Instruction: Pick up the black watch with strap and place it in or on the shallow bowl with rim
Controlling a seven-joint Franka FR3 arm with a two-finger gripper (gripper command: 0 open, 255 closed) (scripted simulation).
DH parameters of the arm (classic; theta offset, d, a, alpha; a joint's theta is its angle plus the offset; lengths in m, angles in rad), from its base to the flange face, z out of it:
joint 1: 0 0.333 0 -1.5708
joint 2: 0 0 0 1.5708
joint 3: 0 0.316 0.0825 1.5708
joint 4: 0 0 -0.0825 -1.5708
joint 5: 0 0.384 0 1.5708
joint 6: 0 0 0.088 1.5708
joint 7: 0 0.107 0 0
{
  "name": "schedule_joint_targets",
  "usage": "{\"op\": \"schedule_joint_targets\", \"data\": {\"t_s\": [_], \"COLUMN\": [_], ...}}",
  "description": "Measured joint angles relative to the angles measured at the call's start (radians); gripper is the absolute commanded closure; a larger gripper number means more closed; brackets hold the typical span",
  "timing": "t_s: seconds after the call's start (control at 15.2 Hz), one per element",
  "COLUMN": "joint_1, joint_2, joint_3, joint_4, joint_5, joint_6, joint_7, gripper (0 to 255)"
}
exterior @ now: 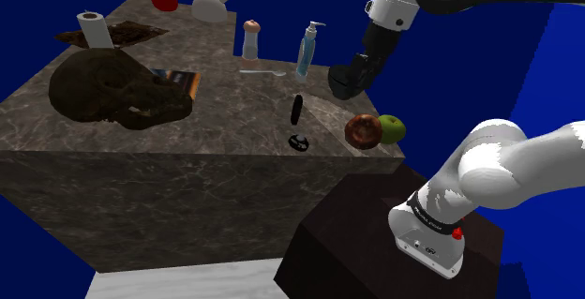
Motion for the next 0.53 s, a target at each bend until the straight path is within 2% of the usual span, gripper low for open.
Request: {"op": "schedule_joint_targets", "data": {"t_s": [0.53], "joint_1": [0.046], "joint_2": [0.206], "joint_3": [0.089], "joint_4": [-0.073], "joint_5": [0.034], "joint_6": [0.309], "joint_7": [0.053], "gripper": [0]}}
